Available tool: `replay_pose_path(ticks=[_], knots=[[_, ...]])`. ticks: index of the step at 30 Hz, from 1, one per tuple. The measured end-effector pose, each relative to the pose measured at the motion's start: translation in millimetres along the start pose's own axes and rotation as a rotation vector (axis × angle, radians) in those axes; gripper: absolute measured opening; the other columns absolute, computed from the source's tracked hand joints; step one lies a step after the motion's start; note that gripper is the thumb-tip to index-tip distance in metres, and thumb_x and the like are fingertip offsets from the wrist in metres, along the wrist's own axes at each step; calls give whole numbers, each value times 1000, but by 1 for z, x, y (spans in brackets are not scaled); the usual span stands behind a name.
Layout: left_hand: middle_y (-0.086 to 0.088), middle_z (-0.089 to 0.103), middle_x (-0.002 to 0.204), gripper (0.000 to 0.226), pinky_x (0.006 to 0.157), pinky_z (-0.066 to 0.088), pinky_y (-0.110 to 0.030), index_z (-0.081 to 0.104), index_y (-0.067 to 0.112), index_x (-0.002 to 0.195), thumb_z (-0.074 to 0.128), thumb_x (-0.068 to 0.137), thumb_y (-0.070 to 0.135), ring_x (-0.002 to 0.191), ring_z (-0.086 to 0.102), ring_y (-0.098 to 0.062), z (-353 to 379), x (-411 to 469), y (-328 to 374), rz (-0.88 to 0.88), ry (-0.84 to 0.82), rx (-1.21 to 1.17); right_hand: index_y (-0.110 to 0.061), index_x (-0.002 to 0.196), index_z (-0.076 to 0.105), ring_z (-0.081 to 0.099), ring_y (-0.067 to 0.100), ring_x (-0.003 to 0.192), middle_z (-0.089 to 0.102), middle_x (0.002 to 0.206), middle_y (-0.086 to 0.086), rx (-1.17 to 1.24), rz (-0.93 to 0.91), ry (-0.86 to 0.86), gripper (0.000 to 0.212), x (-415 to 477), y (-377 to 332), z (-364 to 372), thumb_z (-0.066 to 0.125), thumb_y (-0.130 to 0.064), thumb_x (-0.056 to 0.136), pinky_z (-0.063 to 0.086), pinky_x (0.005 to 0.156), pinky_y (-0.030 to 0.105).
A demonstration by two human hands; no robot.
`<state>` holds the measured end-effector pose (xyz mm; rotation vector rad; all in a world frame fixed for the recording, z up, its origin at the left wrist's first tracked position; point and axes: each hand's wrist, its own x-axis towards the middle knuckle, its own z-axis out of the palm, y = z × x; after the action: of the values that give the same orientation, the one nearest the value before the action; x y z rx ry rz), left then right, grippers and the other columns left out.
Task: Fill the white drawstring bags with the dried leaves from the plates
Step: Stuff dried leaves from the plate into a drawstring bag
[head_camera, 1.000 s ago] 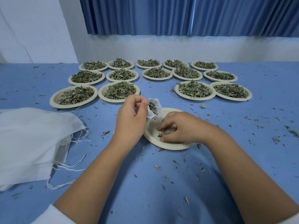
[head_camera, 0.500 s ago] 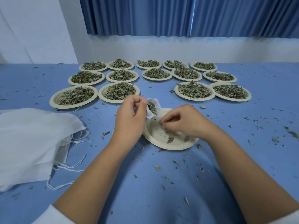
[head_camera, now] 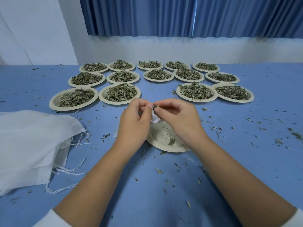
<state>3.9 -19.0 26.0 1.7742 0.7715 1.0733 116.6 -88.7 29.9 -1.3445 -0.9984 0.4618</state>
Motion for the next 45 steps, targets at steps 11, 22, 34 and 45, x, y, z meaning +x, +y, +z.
replay_pose_path(ticks=[11, 22, 34, 45], knots=[[4, 67, 78, 10, 66, 56, -36, 60, 17, 95, 53, 99, 21, 73, 64, -15, -1, 0, 2, -23, 7, -57, -20, 97, 76, 70, 4, 78, 76, 90, -3, -216, 21, -125, 26, 3, -1, -7, 60, 0, 92, 57, 72, 21], [18, 64, 65, 11, 61, 55, -22, 60, 20, 93, 52, 99, 23, 61, 59, 2, -3, 1, 1, -3, -12, -90, -16, 77, 74, 67, 7, 69, 73, 71, -10, -170, -86, -57, 13, 3, -3, -11, 75, -3, 81, 50, 60, 14], [14, 64, 65, 13, 45, 42, -13, 60, 22, 90, 52, 100, 24, 58, 58, 0, -5, 3, -1, -20, 40, -98, -27, 82, 73, 59, -1, 64, 70, 75, -17, -602, 128, -402, 20, 9, -9, -45, 76, -8, 80, 51, 65, 15], [15, 65, 63, 13, 46, 41, -8, 59, 16, 92, 51, 100, 21, 65, 65, -3, -5, 2, 2, -20, 18, -131, -23, 74, 72, 52, -2, 45, 58, 50, -20, -730, 247, -505, 29, -1, -7, -29, 60, 2, 79, 43, 44, 15]])
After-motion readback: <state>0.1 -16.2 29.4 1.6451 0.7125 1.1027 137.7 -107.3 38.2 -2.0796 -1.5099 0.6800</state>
